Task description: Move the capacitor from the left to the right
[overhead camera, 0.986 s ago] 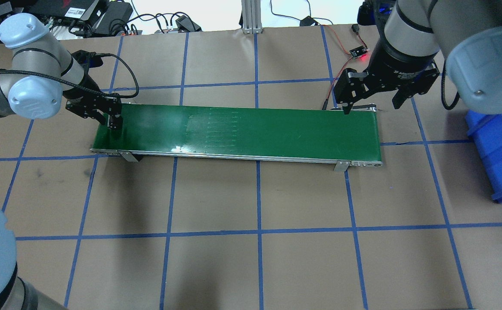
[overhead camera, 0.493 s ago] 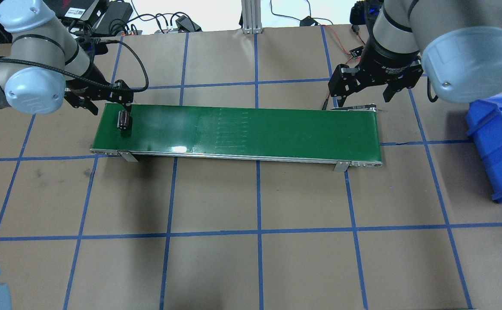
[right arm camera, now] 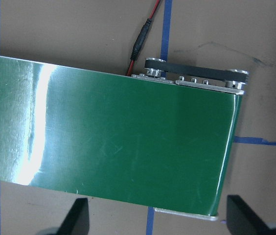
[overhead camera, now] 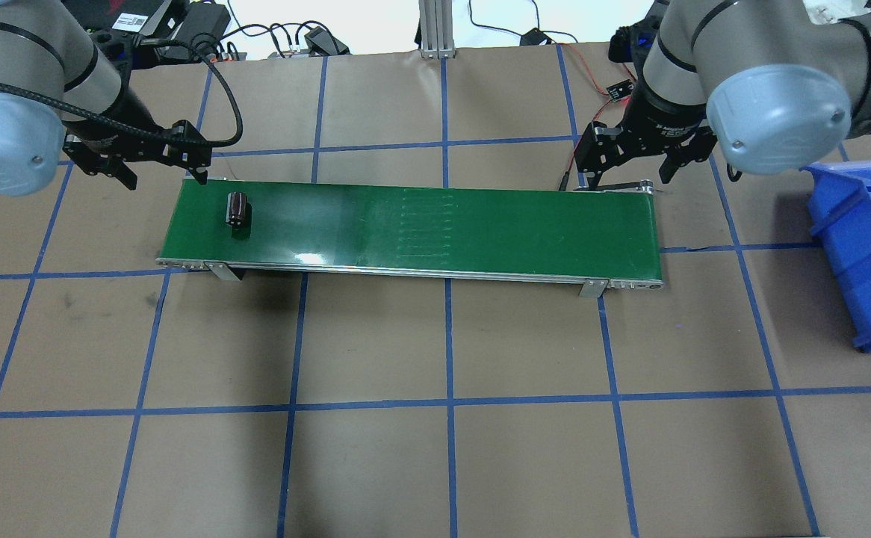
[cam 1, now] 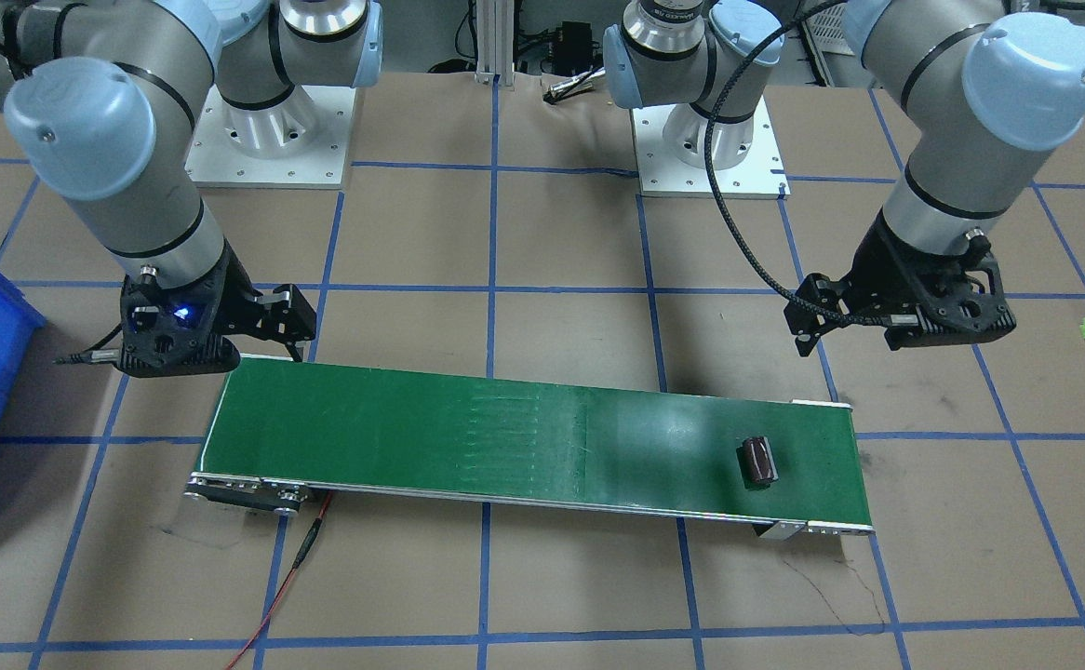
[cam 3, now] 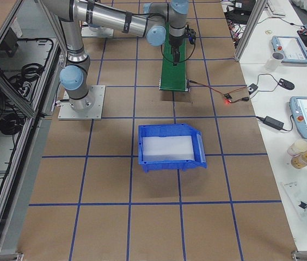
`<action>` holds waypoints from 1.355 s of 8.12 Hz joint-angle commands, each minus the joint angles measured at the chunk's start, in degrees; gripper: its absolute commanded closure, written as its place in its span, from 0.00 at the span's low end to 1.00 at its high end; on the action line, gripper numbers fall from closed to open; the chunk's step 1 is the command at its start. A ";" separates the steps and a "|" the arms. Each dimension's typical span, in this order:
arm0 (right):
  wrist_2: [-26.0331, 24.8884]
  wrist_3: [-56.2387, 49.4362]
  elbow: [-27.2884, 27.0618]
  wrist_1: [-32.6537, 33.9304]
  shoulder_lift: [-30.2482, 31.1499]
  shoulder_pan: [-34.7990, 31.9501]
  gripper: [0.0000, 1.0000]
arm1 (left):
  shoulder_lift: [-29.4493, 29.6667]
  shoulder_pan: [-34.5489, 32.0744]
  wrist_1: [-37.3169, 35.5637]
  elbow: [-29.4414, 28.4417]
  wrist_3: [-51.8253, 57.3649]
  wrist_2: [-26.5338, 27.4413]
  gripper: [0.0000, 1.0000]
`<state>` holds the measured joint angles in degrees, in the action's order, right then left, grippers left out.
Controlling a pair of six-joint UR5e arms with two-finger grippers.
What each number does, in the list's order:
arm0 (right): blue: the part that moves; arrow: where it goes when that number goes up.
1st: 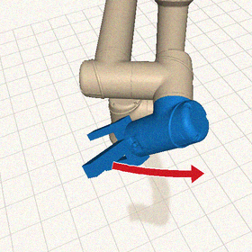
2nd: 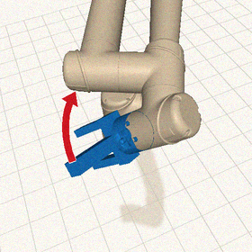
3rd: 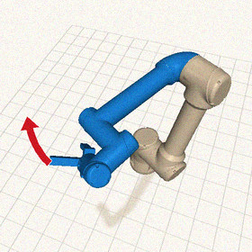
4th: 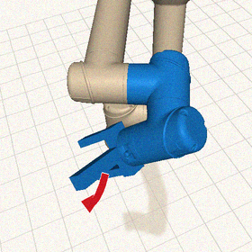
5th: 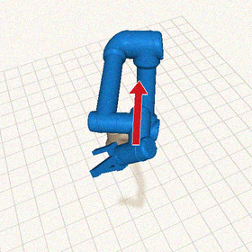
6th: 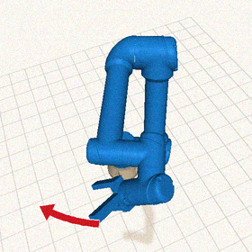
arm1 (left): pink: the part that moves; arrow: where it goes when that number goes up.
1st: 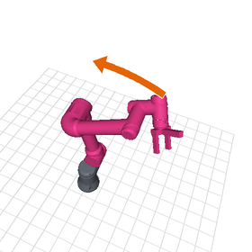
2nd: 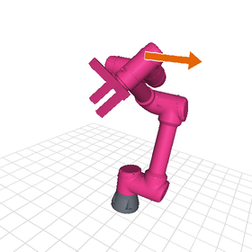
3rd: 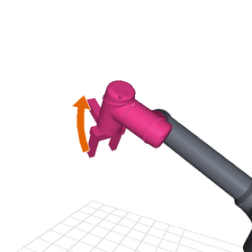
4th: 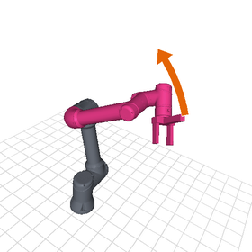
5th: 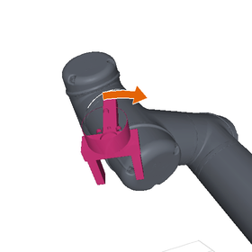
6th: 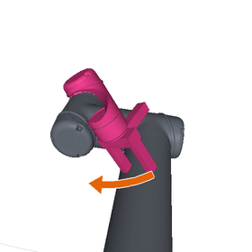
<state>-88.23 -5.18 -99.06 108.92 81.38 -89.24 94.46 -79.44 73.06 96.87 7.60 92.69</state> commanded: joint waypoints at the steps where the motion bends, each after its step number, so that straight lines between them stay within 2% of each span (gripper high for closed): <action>1: 5.85 -4.37 -3.85 4.64 -1.57 3.87 0.01 | -0.86 0.60 1.73 0.68 1.10 1.27 0.00; 3: 9.03 -8.88 -4.82 4.81 -3.58 7.67 0.03 | -0.60 0.51 2.26 0.16 1.19 1.53 0.00; 6: 9.74 -8.88 -4.91 6.92 -5.78 7.77 0.02 | -2.17 0.34 4.27 0.25 1.54 2.85 0.00; 11: 11.94 -8.79 -5.00 8.15 -7.46 7.68 0.02 | -1.57 0.16 3.85 0.60 1.54 2.85 0.00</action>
<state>-76.89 -13.98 -104.05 116.57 74.47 -81.56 93.07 -79.15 76.86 97.42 9.17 95.53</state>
